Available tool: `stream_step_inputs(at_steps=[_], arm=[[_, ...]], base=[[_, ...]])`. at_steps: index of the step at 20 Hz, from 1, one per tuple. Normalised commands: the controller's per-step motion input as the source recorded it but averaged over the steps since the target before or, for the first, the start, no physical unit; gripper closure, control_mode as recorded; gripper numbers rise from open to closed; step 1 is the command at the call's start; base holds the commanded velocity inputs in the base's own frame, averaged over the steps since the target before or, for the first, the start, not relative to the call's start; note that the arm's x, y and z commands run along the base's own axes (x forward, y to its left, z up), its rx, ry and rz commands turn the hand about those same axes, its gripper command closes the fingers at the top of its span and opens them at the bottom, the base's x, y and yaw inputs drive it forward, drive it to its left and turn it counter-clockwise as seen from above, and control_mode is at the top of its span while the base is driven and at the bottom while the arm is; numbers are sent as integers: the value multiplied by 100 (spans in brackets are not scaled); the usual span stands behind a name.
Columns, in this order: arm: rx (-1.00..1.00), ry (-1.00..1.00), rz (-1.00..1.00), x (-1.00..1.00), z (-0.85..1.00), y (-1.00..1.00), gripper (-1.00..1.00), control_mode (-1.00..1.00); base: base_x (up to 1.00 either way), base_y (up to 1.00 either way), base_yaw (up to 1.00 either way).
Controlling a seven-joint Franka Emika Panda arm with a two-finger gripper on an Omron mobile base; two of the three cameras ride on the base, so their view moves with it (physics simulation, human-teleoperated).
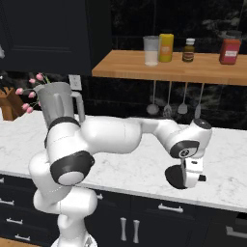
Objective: Close the lid blender by securely placing the lid on top.
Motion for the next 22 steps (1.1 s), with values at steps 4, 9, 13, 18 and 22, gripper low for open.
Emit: stream_step_inputs(at_steps=[4, 9, 13, 18, 22], arm=[[2, 0, 0, 14, -15, -15, -100, -100], [3, 0, 1, 14, -12, -22, -100, -100], [4, 0, 1, 15, -10, -22, -100, -100], [5, 0, 2, 16, -8, -26, -100, -100], [5, 0, 3, 18, -3, -23, -100, -100]], base=[[0, 0, 0], [0, 0, 0], [0, 0, 0], [0, 0, 0], [0, 0, 0]])
